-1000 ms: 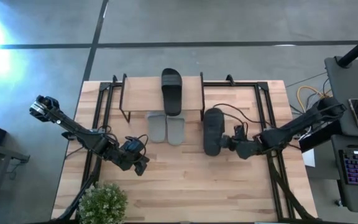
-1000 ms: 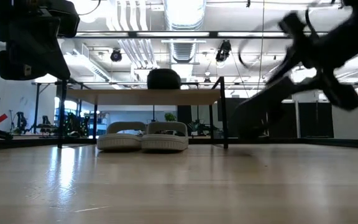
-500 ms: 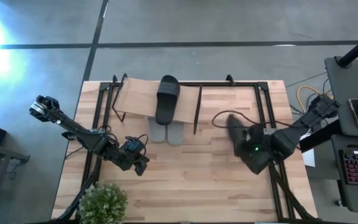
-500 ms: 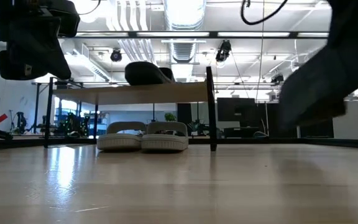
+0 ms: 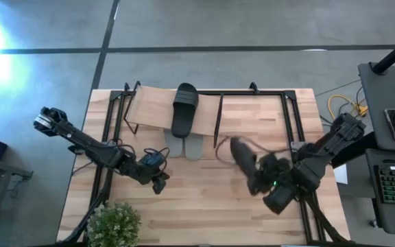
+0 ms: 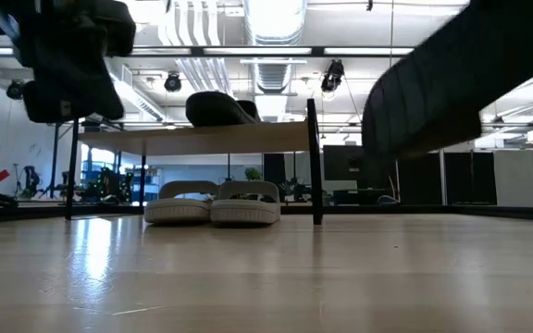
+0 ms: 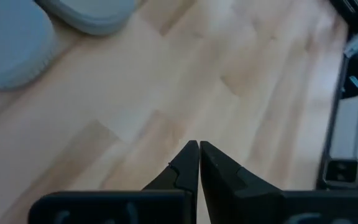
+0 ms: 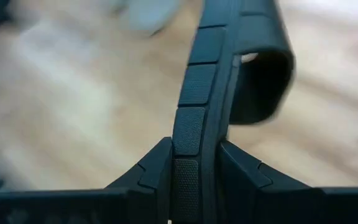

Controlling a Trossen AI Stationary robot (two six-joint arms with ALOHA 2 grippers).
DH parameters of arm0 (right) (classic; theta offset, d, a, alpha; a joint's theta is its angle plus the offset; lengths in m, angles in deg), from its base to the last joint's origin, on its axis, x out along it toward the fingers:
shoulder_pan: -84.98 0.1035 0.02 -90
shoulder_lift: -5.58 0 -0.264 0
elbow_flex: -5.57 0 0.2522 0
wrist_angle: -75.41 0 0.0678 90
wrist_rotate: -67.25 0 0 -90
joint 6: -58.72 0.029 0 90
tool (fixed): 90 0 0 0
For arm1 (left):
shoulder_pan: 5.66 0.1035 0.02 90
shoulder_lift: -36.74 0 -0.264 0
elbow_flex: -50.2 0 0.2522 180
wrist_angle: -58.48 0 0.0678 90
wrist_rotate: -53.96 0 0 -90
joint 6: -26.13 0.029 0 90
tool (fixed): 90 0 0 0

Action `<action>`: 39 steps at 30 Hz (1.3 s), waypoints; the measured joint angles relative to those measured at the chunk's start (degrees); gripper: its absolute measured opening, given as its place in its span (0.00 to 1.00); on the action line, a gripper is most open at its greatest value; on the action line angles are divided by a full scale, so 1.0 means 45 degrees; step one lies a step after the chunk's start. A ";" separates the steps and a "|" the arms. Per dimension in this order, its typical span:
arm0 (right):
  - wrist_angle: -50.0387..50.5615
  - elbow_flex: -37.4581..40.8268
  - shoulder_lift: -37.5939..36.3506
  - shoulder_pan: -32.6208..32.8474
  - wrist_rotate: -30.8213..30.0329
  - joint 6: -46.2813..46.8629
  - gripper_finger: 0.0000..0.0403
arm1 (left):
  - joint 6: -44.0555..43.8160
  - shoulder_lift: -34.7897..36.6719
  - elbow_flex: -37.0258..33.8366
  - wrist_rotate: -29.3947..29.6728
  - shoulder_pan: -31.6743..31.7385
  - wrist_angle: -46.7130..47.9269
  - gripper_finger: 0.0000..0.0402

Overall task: Pick and place slides into the shelf
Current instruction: Put the black slide on the shelf

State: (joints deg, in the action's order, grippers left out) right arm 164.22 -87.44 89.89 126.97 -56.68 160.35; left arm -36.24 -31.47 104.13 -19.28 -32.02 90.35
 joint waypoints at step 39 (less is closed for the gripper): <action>-0.2382 0.0741 -0.0470 -0.3805 0.0268 -0.5768 0.19 | 0.0278 0.0112 0.0090 0.0146 0.0337 0.0189 0.00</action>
State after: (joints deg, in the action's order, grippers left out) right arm 153.50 -84.10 87.78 109.85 -55.48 134.39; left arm -34.99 -30.96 104.54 -18.63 -30.50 91.20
